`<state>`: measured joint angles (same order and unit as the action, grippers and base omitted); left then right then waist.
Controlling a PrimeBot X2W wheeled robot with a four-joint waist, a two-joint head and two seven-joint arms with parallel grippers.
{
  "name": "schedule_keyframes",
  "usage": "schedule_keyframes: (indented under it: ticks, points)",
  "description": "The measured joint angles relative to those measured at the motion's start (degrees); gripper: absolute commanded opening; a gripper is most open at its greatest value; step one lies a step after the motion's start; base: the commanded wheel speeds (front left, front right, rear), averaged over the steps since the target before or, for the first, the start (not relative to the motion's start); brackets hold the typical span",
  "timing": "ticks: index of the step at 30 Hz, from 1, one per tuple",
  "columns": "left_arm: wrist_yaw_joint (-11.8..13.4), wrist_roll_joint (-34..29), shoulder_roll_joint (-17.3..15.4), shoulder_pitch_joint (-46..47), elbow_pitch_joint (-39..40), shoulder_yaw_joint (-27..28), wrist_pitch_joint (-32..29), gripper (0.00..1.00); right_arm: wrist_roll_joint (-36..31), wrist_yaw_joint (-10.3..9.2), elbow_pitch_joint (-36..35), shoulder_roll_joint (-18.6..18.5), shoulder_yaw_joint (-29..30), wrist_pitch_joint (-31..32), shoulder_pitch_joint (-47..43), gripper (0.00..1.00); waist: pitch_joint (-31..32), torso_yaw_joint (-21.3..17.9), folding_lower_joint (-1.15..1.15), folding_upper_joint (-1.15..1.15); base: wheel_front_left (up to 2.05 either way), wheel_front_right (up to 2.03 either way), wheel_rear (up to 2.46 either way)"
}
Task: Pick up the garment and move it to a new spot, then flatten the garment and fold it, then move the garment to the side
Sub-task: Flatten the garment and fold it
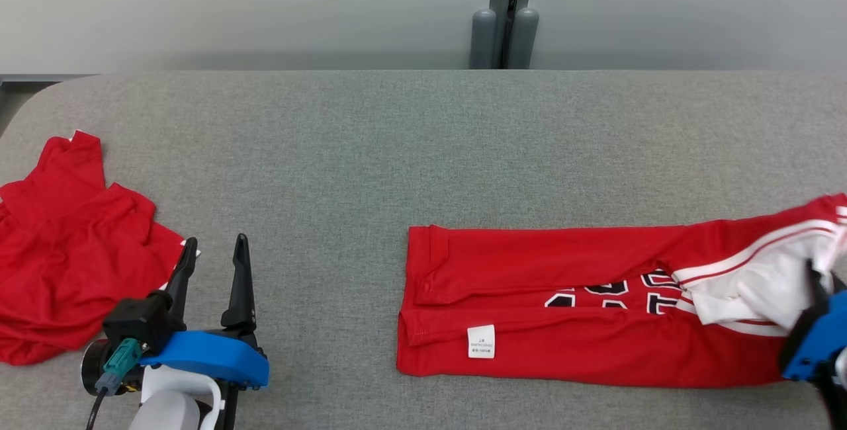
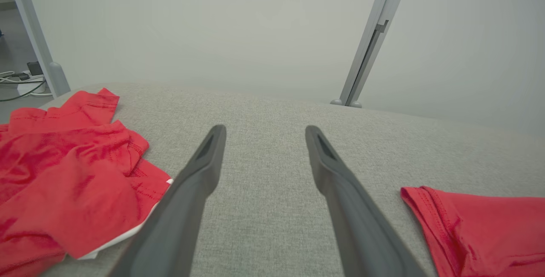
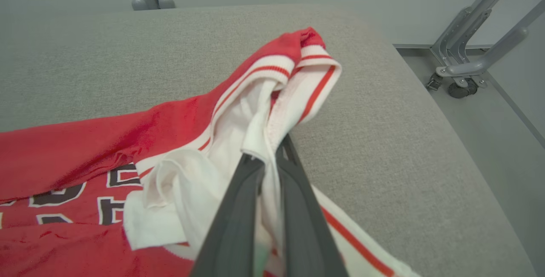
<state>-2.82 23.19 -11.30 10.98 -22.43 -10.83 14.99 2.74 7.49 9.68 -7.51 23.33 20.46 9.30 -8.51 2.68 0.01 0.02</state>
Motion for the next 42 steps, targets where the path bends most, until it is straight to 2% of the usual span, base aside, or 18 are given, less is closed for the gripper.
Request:
schedule_keyframes:
  ticks: [6, 10, 16, 20, 25, 32, 33, 34, 35, 38, 42]
  points:
    - [0.0, 0.1, -0.2, -0.1, 0.0, -0.3, 0.0, 1.0, 2.1, 0.0, -8.5, 3.1, -11.5, 4.1, -2.2, 0.0, 0.5, 0.2, 0.0, -0.01, 0.0, 0.0, 0.0]
    - [-0.2, 0.2, -0.4, 0.0, 0.0, -0.6, 0.0, 1.0, 4.4, 0.0, -8.8, 3.8, -21.7, 5.4, -1.8, 0.0, 0.5, 0.6, 0.0, -0.01, 0.0, 0.0, 0.0]
    - [-0.2, 0.2, -0.5, 0.1, 0.1, -1.1, 0.0, 1.0, 8.9, 0.0, -0.8, 4.5, -35.6, 5.1, 3.5, 0.0, 0.1, 1.7, 0.0, -0.01, 0.0, 0.0, 0.0]
    - [-0.3, 0.2, -0.5, 0.5, -0.1, -1.5, 0.0, 1.0, 12.2, 0.0, 6.3, 4.6, -41.1, 3.2, 8.6, 0.0, -0.1, 2.5, 0.0, -0.01, 0.0, 0.0, 0.0]
    - [-0.7, 0.2, 0.1, 0.9, -0.9, -2.6, 0.0, 1.0, 16.8, 0.0, 13.8, 4.7, -45.5, 0.1, 13.8, 0.0, 0.0, 4.2, 0.0, -0.01, 0.0, 0.0, 0.0]
    - [-0.8, 0.4, 0.2, 1.1, -1.7, -2.9, 0.0, 1.0, 19.7, 0.0, 21.4, 4.7, -49.1, -3.3, 18.2, 0.0, 0.0, 5.4, 0.0, -0.01, 0.0, 0.0, 0.0]
    - [-0.8, 0.4, 0.2, 1.1, -1.8, -2.9, 0.0, 1.0, 20.1, 0.0, 22.2, 4.7, -49.4, -4.0, 18.6, 0.2, 0.1, 5.4, 0.0, -0.01, 0.0, 0.0, 0.0]
    - [-0.9, 0.4, 0.2, 1.1, -1.9, -2.9, 0.0, 1.0, 20.5, -0.01, 22.9, 4.6, -50.0, -4.4, 18.9, 0.8, 0.1, 5.5, 0.0, -0.01, 0.0, 0.0, 0.0]
    - [-1.1, 0.4, 0.2, 1.1, -2.0, -2.9, 0.0, 1.0, 21.1, 0.0, 23.4, 4.6, -50.5, -4.8, 19.2, 1.0, 0.1, 5.5, 0.0, -0.01, 0.0, 0.0, 0.0]
    - [-1.1, 0.5, 0.2, 1.1, -2.3, -2.9, 0.0, 1.0, 24.1, 0.0, 24.0, 4.7, -52.0, -6.3, 19.6, 1.0, 0.4, 5.4, 0.0, -0.02, 0.0, 0.0, 0.0]
    - [-1.1, 0.9, 0.2, 1.0, -2.2, -2.6, 0.0, 1.0, 33.7, -0.01, 19.0, 4.6, -53.9, -9.4, 19.9, 1.0, 0.6, 4.7, 0.0, -0.02, 0.0, 0.0, 0.0]
